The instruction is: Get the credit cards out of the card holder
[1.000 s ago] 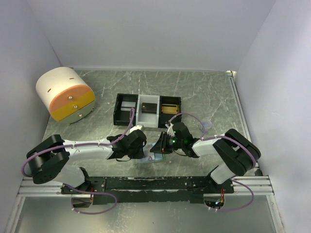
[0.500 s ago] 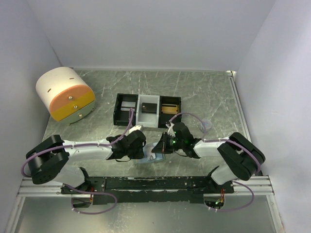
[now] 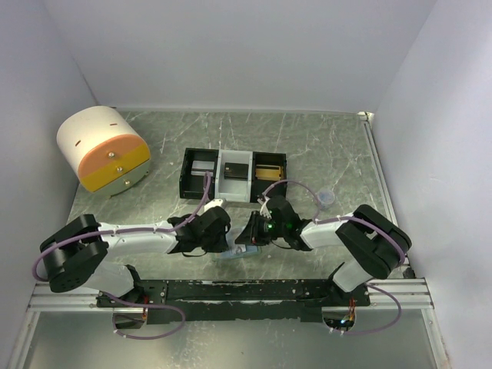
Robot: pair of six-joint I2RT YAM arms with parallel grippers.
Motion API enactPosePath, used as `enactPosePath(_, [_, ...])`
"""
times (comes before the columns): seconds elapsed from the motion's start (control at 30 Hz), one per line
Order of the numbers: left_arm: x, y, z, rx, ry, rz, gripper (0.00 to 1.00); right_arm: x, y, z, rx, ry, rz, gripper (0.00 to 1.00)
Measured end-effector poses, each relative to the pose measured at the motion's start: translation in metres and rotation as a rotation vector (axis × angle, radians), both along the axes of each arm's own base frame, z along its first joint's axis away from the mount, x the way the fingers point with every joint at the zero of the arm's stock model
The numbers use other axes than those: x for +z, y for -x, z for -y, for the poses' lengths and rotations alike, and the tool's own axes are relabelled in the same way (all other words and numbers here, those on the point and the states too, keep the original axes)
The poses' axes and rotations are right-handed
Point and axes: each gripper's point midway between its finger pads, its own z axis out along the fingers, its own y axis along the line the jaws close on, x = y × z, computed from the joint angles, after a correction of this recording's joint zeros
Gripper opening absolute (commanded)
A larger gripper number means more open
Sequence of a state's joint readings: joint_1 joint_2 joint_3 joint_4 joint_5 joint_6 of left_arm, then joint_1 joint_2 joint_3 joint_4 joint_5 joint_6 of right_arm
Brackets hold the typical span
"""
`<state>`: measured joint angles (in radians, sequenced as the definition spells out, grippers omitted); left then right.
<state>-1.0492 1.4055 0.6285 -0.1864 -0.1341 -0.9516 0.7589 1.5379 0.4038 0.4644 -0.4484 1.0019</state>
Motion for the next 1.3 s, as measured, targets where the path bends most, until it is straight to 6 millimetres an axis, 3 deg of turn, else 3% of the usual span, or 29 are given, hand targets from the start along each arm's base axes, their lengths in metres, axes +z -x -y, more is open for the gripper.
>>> enactPosePath(0.13, [0.000, 0.002, -0.002, 0.001, 0.003, 0.000, 0.13, -0.002, -0.002, 0.002, -0.015, 0.016, 0.000, 0.23])
enactPosePath(0.33, [0.000, 0.002, -0.003, 0.002, 0.004, 0.000, 0.13, -0.001, -0.004, 0.002, -0.023, 0.016, 0.003, 0.25])
enactPosePath(0.73, [0.000, 0.003, -0.003, 0.001, 0.003, 0.000, 0.13, 0.004, -0.007, 0.003, -0.042, 0.020, 0.016, 0.00])
enactPosePath(1.3, [0.008, 0.002, -0.013, 0.022, -0.014, 0.018, 0.17, 0.012, -0.009, 0.010, -0.051, 0.047, 0.068, 0.00])
